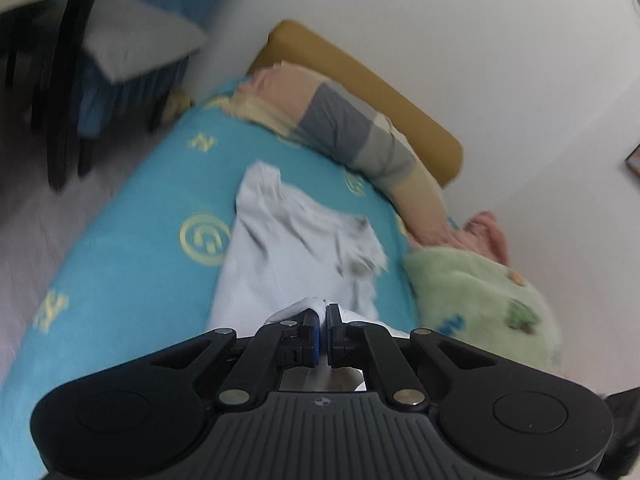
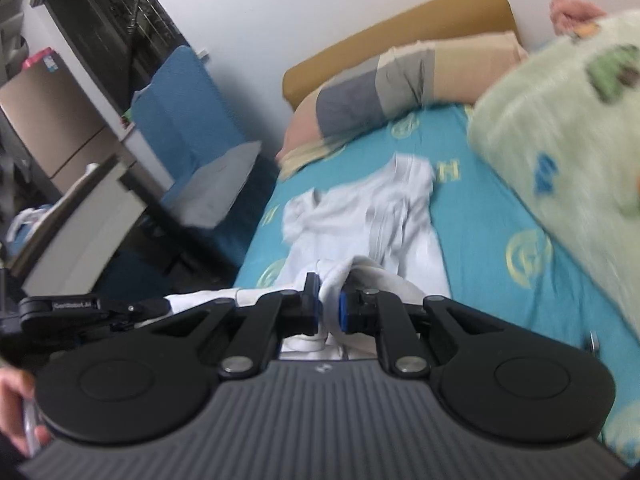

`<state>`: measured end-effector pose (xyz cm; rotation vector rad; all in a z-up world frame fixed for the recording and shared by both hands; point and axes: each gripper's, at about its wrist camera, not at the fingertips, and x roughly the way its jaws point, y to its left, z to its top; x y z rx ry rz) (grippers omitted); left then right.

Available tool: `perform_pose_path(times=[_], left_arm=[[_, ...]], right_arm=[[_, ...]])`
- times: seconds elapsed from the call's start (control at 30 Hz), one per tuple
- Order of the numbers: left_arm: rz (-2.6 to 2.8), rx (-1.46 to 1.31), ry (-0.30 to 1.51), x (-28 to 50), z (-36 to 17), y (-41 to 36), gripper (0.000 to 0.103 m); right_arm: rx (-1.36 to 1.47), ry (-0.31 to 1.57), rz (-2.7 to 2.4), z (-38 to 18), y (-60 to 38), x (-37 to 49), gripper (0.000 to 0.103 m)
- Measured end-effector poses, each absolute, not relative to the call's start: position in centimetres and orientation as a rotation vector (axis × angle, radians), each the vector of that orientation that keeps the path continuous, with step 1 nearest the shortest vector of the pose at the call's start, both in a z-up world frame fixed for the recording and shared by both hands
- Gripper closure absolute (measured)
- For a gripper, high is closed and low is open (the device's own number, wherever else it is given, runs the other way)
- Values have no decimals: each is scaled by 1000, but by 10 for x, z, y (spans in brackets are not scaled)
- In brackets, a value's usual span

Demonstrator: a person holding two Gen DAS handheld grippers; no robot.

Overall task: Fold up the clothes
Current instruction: 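Lift the hem with both grippers and fold it up toward the collar, then release the hem with both grippers and pull them back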

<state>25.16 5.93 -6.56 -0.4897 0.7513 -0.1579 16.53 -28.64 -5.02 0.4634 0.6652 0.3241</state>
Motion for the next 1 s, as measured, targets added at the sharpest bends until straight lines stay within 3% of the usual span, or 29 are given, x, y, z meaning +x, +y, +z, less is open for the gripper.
perform_pose_path(times=[0.23, 0.47, 0.5, 0.53, 0.57, 0.6, 0.63, 0.67, 0.73, 0.83, 1.0], left_arm=[[-97, -313, 683, 328, -125, 37, 99], [-110, -209, 769, 357, -171, 30, 95], [-115, -205, 787, 359, -173, 30, 88], [-125, -210, 785, 357, -170, 29, 72], [-135, -217, 780, 354, -167, 29, 63], [-138, -219, 766, 347, -162, 28, 50], [-138, -213, 752, 339, -156, 26, 45], [-139, -205, 737, 330, -150, 24, 44], [-147, -205, 722, 310, -138, 20, 34], [-160, -196, 694, 276, -118, 15, 28], [-165, -180, 636, 217, -87, 16, 26]], right_arm=[[283, 640, 299, -114, -261, 259, 90], [249, 656, 292, -168, -255, 287, 85], [235, 665, 291, -168, -253, 287, 82], [232, 675, 300, -167, -251, 287, 70], [239, 680, 313, -165, -250, 286, 49], [249, 674, 325, -161, -250, 281, 39], [247, 658, 323, -156, -248, 274, 23], [244, 640, 321, -150, -246, 267, 19], [221, 615, 322, -138, -241, 250, 21], [234, 589, 318, -120, -238, 223, 21], [237, 536, 306, -92, -232, 173, 21]])
